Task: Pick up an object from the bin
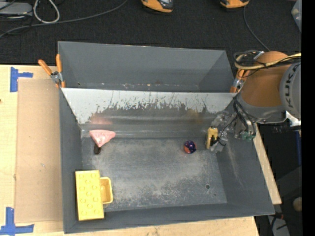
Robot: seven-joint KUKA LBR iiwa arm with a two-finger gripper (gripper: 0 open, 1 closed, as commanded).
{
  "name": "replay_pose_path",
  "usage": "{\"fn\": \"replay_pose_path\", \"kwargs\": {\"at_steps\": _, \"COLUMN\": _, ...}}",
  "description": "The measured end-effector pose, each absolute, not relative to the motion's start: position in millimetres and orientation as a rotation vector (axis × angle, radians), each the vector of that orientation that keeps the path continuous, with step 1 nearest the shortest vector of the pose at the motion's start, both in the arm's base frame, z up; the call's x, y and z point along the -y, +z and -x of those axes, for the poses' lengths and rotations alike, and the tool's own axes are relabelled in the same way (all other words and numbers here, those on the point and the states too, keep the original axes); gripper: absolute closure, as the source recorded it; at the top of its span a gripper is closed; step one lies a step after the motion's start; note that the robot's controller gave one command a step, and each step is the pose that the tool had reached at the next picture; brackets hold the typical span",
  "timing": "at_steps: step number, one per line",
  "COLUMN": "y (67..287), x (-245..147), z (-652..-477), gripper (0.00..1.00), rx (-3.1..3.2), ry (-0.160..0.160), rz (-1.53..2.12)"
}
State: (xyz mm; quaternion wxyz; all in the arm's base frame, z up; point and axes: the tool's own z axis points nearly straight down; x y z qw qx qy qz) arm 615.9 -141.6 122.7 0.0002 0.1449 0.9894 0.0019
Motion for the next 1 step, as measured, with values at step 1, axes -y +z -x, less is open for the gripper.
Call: {"fn": "replay_pose_path", "kwargs": {"at_steps": 1, "y": 151.8, "x": 142.2, "z": -616.8, "gripper": 1.0, "rx": -3.105, "ry": 0.005, "rz": -0.455}}
